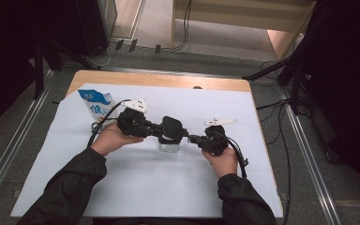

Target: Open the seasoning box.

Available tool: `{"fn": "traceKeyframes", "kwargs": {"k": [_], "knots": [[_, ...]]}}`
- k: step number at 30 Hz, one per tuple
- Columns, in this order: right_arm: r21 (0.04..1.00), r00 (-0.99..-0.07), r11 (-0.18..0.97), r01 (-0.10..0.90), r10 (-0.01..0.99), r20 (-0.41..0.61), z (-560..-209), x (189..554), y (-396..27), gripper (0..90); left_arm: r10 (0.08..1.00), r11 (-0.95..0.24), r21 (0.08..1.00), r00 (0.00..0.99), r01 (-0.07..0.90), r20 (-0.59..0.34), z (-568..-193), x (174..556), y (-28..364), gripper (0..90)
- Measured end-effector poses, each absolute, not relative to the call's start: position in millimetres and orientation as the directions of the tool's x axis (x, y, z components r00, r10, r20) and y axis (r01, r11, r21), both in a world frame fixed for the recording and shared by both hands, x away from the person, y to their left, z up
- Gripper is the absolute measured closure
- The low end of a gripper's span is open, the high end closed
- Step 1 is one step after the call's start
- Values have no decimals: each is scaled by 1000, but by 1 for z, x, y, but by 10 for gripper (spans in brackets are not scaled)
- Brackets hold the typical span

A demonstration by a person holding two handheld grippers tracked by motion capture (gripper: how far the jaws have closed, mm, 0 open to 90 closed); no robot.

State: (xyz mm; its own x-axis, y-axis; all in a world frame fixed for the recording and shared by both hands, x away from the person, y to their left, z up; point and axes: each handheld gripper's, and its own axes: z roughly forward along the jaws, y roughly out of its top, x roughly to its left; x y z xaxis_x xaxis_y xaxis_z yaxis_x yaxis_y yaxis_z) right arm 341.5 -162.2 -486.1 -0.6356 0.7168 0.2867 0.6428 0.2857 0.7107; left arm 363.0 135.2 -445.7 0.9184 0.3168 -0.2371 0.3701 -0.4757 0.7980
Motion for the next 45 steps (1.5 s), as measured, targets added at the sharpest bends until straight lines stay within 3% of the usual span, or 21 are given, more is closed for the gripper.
{"fn": "traceKeyframes", "kwargs": {"k": [12, 45], "knots": [[716, -635, 276, 641, 715, 293, -485, 341, -163, 900, 305, -461, 804, 918, 376, -254, -432, 359, 126, 890], [726, -617, 241, 644, 724, 308, -485, 340, -162, 900, 299, -495, 780, 918, 383, -261, -422, 370, 67, 900]]}}
